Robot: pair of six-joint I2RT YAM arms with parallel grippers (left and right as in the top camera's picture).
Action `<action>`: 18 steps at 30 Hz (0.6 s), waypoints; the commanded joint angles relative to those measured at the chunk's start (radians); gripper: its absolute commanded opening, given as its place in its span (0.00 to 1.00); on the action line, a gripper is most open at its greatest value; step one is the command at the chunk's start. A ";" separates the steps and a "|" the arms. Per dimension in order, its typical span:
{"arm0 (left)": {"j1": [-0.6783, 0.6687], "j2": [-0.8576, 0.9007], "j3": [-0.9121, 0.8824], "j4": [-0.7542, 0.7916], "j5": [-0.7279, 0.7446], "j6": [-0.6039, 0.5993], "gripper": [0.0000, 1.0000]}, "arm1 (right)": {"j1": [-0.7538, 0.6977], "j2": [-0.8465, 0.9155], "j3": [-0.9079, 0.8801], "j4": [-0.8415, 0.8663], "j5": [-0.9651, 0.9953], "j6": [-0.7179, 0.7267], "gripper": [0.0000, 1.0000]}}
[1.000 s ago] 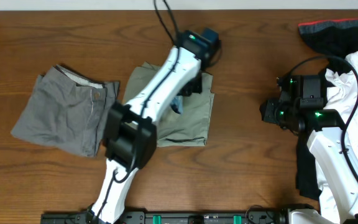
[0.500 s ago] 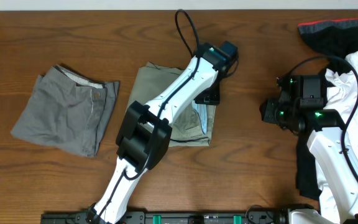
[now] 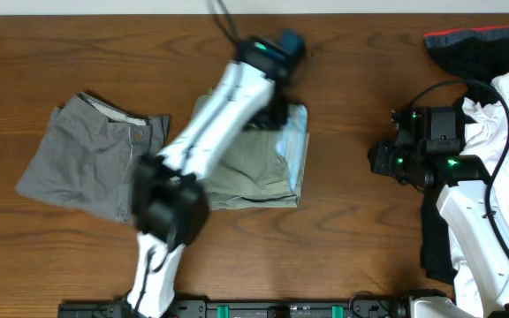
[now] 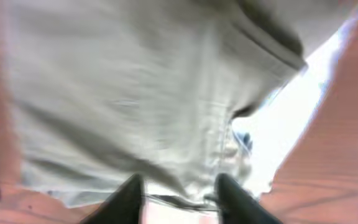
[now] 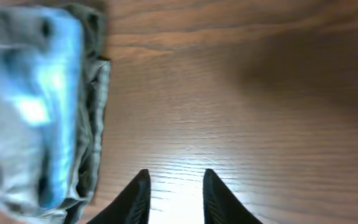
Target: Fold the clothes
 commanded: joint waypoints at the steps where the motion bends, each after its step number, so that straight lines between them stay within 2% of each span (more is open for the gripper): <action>1: 0.066 -0.064 0.023 0.010 -0.024 0.043 0.19 | 0.029 -0.010 -0.004 0.022 -0.098 -0.048 0.21; 2: 0.082 -0.064 0.023 0.010 -0.024 0.059 0.11 | 0.044 -0.010 -0.004 0.036 -0.106 -0.056 0.20; 3: 0.096 -0.061 0.021 0.006 -0.024 0.071 0.09 | 0.061 -0.009 -0.004 0.053 -0.115 -0.064 0.17; 9: 0.149 -0.040 -0.038 0.006 -0.023 0.080 0.08 | 0.206 0.047 -0.004 0.270 -0.131 -0.071 0.04; 14: 0.152 -0.029 -0.147 0.025 -0.023 0.111 0.08 | 0.305 0.230 -0.004 0.555 -0.151 -0.090 0.07; 18: 0.152 -0.029 -0.270 0.056 -0.023 0.109 0.07 | 0.331 0.411 -0.003 0.798 -0.222 -0.076 0.10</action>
